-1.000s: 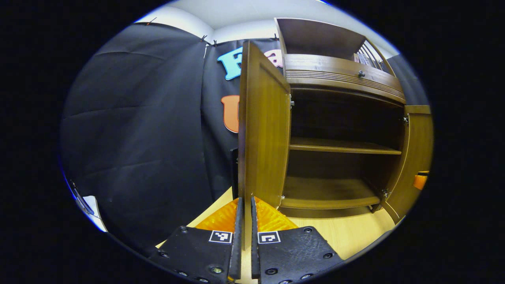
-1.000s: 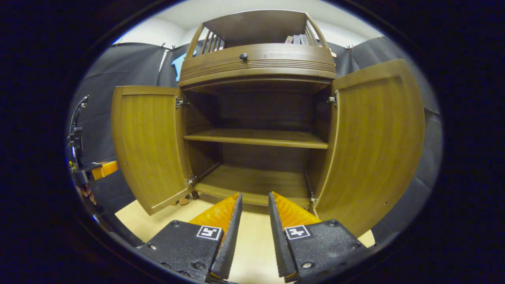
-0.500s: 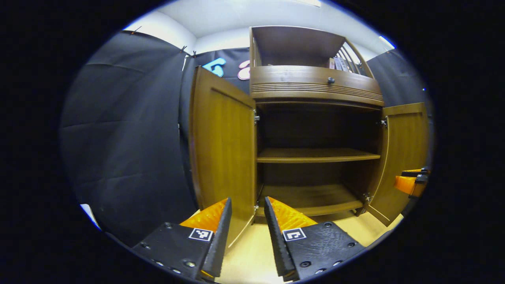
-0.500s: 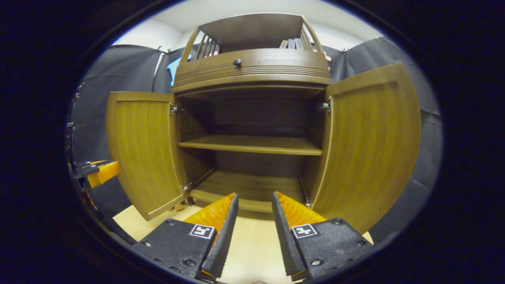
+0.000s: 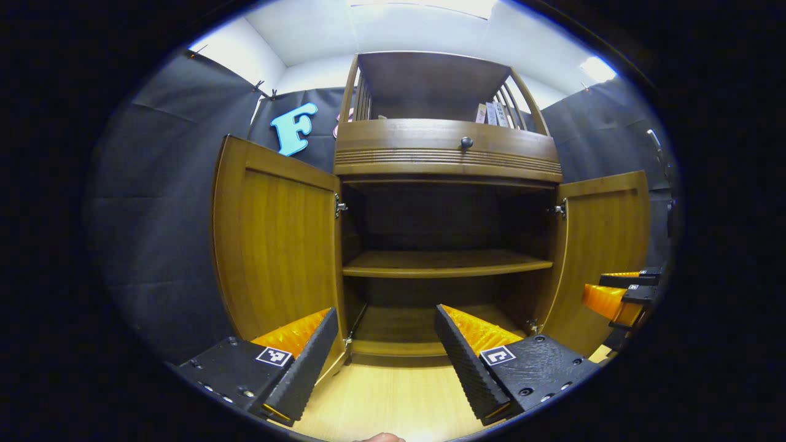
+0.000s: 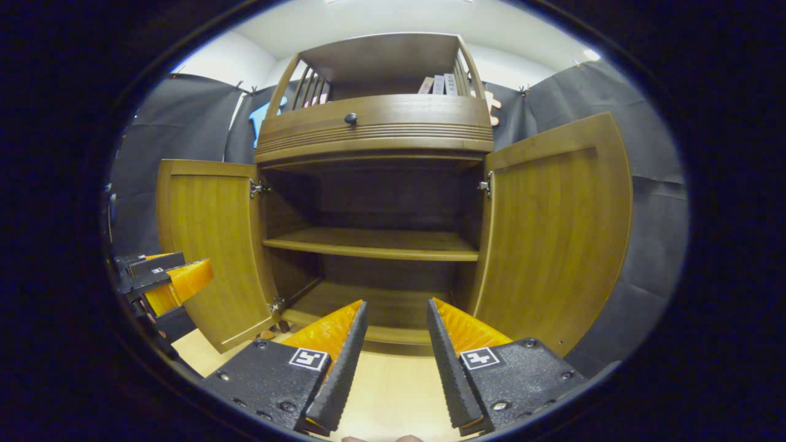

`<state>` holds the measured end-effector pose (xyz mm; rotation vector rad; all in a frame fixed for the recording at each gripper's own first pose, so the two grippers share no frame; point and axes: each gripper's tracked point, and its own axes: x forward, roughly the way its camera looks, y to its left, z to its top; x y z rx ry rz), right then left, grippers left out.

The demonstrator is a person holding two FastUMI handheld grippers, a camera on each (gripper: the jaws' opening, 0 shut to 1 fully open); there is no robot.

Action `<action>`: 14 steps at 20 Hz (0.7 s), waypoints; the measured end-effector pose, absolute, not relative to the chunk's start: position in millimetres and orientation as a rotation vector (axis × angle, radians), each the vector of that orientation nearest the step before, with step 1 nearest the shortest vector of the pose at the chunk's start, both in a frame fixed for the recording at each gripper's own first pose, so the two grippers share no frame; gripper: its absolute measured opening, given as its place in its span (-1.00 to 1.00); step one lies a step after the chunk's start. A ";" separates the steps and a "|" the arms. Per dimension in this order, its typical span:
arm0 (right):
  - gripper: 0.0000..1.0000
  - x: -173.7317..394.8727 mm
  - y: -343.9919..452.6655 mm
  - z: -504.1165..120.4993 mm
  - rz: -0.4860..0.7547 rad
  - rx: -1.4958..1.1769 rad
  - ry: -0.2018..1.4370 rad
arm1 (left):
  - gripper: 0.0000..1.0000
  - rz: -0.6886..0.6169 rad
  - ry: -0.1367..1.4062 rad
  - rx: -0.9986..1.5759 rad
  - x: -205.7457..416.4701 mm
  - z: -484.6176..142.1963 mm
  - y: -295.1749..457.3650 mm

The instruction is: Open the right door of the double-door shoe cabinet with the right hand, and open the left door with the left hand.

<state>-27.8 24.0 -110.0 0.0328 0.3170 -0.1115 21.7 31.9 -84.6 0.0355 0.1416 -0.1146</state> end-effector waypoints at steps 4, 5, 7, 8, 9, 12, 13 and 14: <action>0.44 -25.0 14.8 -92.6 -0.121 0.037 0.276 | 0.90 -0.138 0.104 0.023 26.1 -66.0 13.4; 0.45 -24.3 12.9 -89.5 -0.123 0.035 0.273 | 1.00 -0.133 0.092 0.029 28.1 -61.9 12.9; 0.55 -24.8 8.4 -86.2 -0.124 0.034 0.272 | 1.00 -0.133 0.073 0.030 30.9 -55.6 8.9; 0.56 -24.4 6.1 -83.7 -0.126 0.032 0.265 | 0.72 -0.132 0.070 0.027 32.1 -53.8 7.6; 0.58 -23.3 2.9 -80.4 -0.131 0.029 0.257 | 0.72 -0.134 0.068 0.024 33.2 -51.7 6.5; 0.59 -18.5 -5.6 -74.7 -0.142 0.024 0.235 | 0.72 -0.135 0.055 0.025 36.9 -47.0 2.4; 0.64 -15.8 -7.3 -72.9 -0.144 0.026 0.228 | 0.72 -0.128 0.048 0.031 39.7 -45.4 3.8; 0.65 -14.2 -9.7 -72.7 -0.146 0.027 0.223 | 0.72 -0.125 0.045 0.035 42.1 -45.7 2.5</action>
